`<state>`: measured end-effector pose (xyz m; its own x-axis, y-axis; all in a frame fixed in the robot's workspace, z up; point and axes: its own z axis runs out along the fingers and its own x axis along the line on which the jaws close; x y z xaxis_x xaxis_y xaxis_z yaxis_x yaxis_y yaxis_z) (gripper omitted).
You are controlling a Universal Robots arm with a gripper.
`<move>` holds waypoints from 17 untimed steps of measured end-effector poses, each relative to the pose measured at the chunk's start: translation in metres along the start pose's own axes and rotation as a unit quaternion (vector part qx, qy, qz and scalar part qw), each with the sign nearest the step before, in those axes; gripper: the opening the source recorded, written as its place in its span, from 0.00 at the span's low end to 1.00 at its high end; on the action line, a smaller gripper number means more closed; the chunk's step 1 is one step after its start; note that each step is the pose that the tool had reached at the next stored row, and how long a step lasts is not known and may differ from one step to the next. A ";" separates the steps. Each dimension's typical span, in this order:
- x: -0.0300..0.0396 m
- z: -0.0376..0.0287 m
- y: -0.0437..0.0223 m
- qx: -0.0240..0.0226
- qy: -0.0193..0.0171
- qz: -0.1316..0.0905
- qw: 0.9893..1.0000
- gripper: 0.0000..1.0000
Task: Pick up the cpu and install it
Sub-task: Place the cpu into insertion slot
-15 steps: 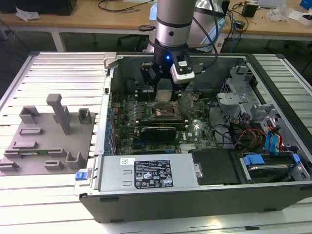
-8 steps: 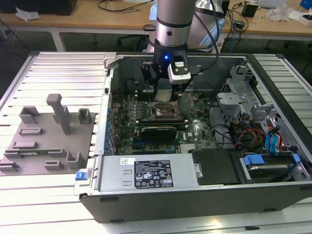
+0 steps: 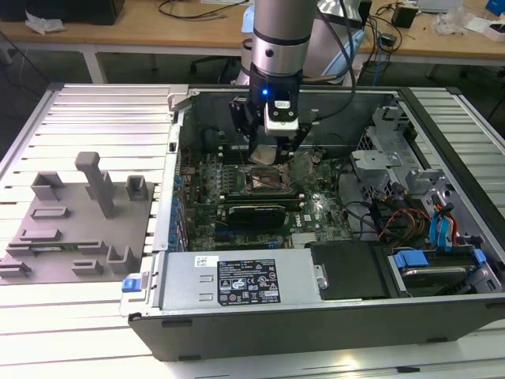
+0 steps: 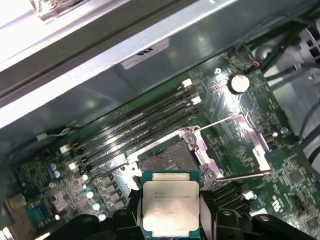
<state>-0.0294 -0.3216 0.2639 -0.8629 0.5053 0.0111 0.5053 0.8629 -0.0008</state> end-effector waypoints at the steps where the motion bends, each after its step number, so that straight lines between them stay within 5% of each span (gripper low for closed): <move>1: 0.0000 0.0000 0.0000 0.000 0.000 0.007 1.000 0.55; 5: 0.0000 0.0002 0.0000 0.000 0.000 0.044 0.999 0.55; 11: 0.0000 0.0005 0.0000 -0.001 0.000 0.094 0.996 0.55; 15: 0.0000 0.0006 0.0000 -0.001 0.000 0.123 0.992 0.55; 17: 0.0000 0.0008 0.0000 -0.002 0.000 0.143 0.990 0.55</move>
<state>-0.0294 -0.3216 0.2631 -0.6842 0.7292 0.0111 0.7292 0.6843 -0.0008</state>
